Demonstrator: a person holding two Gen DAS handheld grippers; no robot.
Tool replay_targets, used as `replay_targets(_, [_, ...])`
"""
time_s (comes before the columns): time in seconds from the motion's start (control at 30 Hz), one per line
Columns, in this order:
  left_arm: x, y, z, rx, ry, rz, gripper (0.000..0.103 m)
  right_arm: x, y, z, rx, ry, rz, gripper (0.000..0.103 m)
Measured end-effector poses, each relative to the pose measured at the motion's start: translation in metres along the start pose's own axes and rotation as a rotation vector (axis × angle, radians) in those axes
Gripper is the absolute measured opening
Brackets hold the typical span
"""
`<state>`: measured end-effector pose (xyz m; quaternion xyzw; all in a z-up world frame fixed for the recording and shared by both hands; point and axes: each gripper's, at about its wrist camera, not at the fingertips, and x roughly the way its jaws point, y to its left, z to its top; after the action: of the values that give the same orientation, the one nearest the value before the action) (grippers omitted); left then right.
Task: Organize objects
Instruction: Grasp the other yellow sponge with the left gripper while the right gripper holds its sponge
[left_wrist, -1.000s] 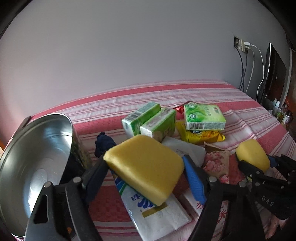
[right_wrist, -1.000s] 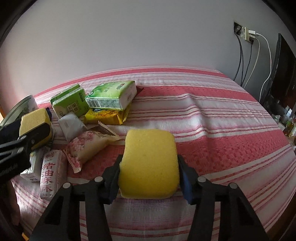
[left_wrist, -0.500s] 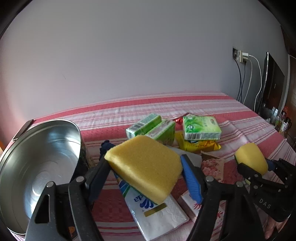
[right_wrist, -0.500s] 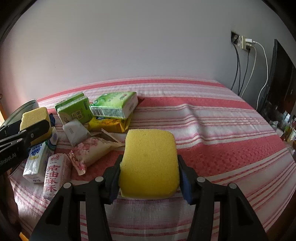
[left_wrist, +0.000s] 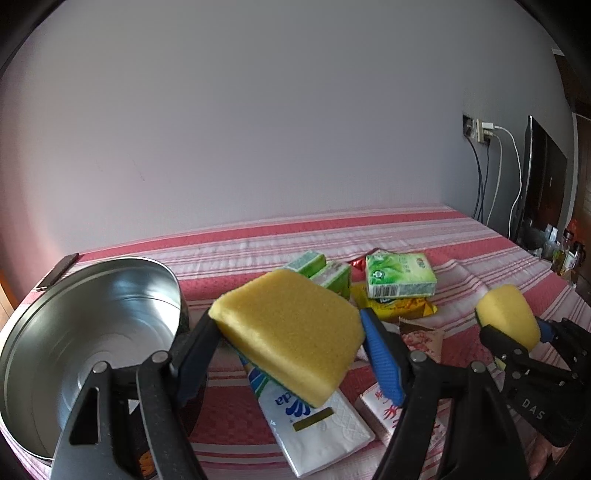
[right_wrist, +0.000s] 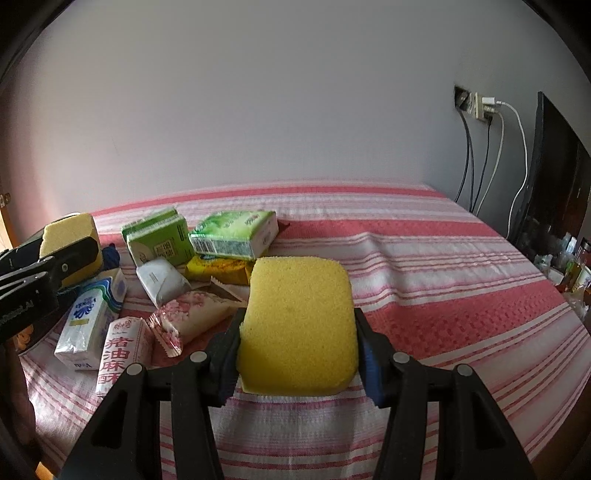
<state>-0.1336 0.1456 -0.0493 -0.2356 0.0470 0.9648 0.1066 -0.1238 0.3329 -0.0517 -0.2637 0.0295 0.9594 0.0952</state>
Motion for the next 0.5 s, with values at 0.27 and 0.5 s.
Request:
replay_targets(0.27, [-0.01, 0.003, 0.0, -0.01, -0.048, 0.004, 0.076, -0.019, 0.004, -0.005, -0.012, -0.129, -0.018, 0.056])
replay_targets(0.5, [-0.017, 0.004, -0.001, -0.013, -0.08, 0.014, 0.076, -0.023, 0.005, -0.006, -0.014, -0.162, -0.02, 0.056])
